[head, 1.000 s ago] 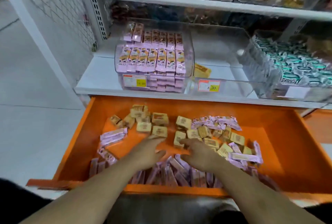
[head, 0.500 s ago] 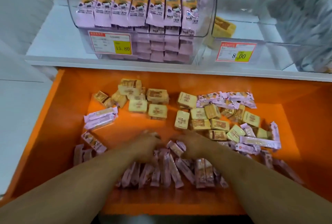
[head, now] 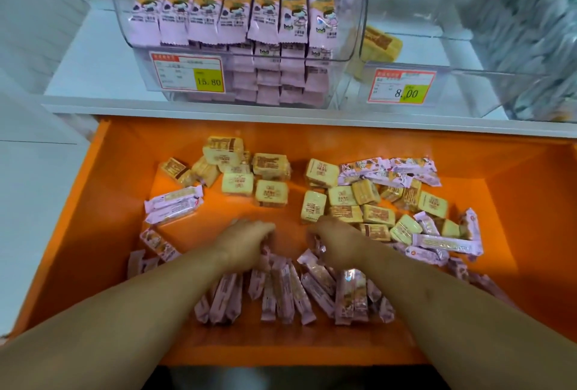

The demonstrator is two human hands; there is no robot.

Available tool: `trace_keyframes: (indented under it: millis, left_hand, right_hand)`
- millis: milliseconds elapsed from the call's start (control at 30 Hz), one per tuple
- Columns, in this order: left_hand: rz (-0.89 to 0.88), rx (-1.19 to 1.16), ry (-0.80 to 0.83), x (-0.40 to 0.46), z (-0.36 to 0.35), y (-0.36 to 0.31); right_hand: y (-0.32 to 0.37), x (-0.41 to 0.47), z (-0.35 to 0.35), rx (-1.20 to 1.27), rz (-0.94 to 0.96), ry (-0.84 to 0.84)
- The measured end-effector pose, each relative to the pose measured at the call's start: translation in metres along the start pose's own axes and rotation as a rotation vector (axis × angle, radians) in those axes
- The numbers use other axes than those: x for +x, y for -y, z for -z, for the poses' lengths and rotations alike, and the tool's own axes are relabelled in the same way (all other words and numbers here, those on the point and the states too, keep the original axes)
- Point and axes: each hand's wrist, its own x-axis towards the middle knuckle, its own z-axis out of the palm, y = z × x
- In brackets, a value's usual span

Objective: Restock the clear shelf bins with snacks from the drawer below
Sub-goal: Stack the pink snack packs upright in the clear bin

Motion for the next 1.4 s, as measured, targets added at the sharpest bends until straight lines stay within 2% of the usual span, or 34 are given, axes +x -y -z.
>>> trace_keyframes:
  millis: [100, 233, 333, 400, 567, 733, 867, 1067, 1233, 1400]
  left_hand:
    - [0.046, -0.190, -0.069, -0.012, 0.017, -0.007]
    - [0.091, -0.471, -0.121, -0.031, 0.052, -0.020]
    - [0.061, -0.540, -0.174, -0.050, 0.089, -0.037]
    - [0.041, -0.589, -0.210, -0.069, 0.116, -0.051]
    - [-0.126, -1.116, -0.169, -0.130, 0.173, -0.085]
    - [-0.140, -1.420, -0.168, -0.180, 0.193, -0.111]
    - [-0.113, -1.439, -0.201, -0.188, 0.187, -0.119]
    - [-0.073, -1.397, -0.203, -0.176, 0.179, -0.129]
    - [-0.032, -1.278, -0.324, -0.165, 0.186, -0.120]
    - [-0.042, -1.242, -0.401, -0.160, 0.194, -0.113]
  right_hand:
    - [0.007, -0.014, 0.018, 0.113, 0.002, -0.103]
    - [0.024, -0.032, 0.057, 0.424, -0.061, -0.144]
    - [0.042, -0.056, 0.102, 0.584, -0.038, -0.212]
    - [0.052, -0.078, 0.131, 0.714, 0.004, -0.260]
    - [0.079, -0.132, 0.179, 1.034, 0.185, -0.329]
    - [0.106, -0.164, 0.186, 1.267, 0.317, -0.385]
    - [0.126, -0.163, 0.184, 1.251, 0.353, -0.514]
    - [0.147, -0.160, 0.182, 0.968, 0.175, -0.756]
    - [0.149, -0.158, 0.184, 0.912, 0.187, -0.730]
    - [0.149, -0.160, 0.187, 1.053, 0.277, -0.620]
